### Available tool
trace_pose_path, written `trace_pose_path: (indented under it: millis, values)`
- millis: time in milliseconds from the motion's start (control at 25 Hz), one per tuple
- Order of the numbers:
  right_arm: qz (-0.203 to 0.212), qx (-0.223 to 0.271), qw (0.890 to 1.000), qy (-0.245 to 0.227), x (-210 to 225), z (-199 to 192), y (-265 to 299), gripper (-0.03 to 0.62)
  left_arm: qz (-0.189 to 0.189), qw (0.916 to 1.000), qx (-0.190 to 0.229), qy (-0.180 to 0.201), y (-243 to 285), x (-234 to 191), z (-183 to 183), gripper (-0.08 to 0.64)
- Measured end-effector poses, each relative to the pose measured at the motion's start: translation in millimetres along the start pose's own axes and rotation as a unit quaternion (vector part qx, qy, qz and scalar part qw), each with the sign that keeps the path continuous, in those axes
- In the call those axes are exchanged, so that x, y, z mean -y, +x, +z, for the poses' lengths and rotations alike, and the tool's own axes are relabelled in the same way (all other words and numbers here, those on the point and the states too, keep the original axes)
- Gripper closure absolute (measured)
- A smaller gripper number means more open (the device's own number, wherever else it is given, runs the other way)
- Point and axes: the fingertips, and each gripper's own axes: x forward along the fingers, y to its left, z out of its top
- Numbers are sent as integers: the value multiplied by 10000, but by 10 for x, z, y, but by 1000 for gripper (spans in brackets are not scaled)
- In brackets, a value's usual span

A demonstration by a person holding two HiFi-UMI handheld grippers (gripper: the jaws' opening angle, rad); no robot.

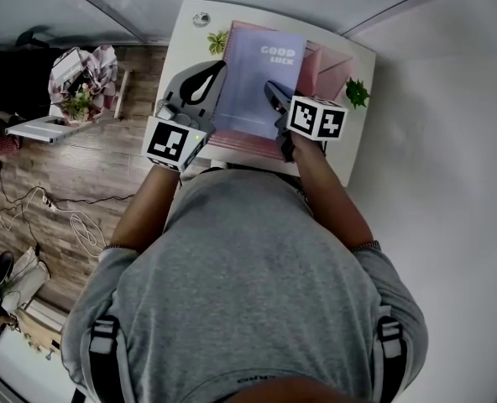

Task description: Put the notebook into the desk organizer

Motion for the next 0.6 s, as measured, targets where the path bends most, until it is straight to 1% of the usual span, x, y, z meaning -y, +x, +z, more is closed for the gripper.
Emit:
trace_pose_path:
  millis: [40, 120, 280, 320, 400, 440, 520, 600]
  values:
    - [-78, -32, 10000, -25, 21, -27, 26, 512, -8, 10000, 11, -14, -5, 3, -3, 541]
    - [-221, -88, 9997, -44, 65, -70, 74, 509, -26, 10000, 39, -30, -14, 7, -6, 541]
    - [-478, -138, 9987, -115, 95, -50, 98, 484, -35, 9999, 101, 0, -50, 11, 28, 541]
    - [-501, -167, 9985, -137, 94, -61, 113, 465, -39, 9999, 124, -16, -63, 18, 33, 541]
    - [-462, -201, 9986, -134, 79, -92, 155, 364, -28, 9998, 180, -51, -84, 33, 55, 541]
    - [-450, -208, 9987, -121, 74, -105, 173, 338, -30, 9998, 181, -48, -95, 39, 54, 541]
    - [-513, -198, 9984, -161, 72, -117, 184, 321, -57, 9999, 144, -13, -128, 51, 39, 541]
    - [-634, -165, 9974, -315, 58, -111, 164, 303, -64, 9998, 175, -34, -159, 72, 67, 541]
